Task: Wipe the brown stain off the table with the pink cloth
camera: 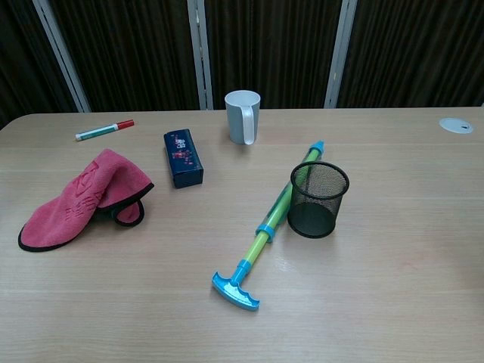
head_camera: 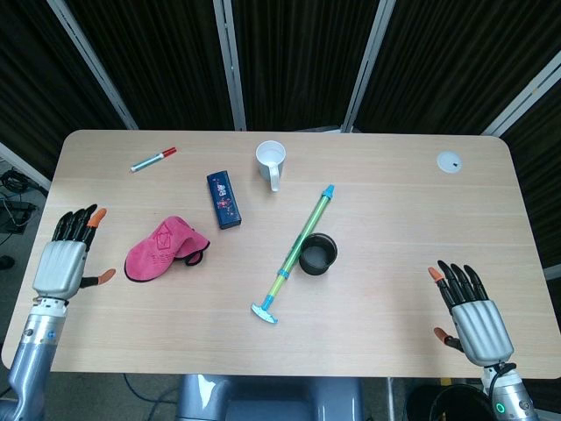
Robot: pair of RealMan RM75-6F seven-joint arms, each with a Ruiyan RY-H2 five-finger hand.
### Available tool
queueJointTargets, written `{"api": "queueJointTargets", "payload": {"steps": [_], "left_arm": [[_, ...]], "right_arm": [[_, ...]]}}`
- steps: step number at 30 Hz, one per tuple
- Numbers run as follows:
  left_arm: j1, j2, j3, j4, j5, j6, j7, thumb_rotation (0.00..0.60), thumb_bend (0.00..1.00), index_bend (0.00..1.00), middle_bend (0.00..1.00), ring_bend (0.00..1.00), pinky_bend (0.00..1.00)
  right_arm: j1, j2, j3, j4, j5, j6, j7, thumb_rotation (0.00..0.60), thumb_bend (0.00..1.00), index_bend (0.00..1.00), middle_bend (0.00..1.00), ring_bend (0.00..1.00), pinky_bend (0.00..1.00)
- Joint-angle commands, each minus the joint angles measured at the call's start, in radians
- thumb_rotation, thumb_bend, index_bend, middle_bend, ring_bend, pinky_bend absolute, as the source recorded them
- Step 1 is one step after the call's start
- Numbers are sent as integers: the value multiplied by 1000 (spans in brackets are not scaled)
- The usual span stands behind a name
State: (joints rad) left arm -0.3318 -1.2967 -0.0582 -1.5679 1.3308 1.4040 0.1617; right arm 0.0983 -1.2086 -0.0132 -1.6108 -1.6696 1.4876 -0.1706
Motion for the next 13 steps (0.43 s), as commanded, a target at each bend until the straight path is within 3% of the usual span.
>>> {"api": "queueJointTargets", "payload": {"steps": [1, 8, 13], "left_arm": [[69, 9, 53, 2, 56, 83, -6, 600, 0, 1, 0, 0, 0], [207, -23, 152, 77, 134, 199, -3, 600, 0, 0, 0, 0, 0], [239, -41, 159, 125, 153, 207, -36, 600, 0, 0, 0, 0, 0]], "right_arm": [[1, -4, 1, 4, -1, 0, -1, 600, 0, 0, 0, 0, 0], [5, -35, 13, 43, -34, 40, 14, 600, 0, 0, 0, 0, 0], [3, -41, 16, 58, -42, 58, 34, 600, 0, 0, 0, 0, 0]]}}
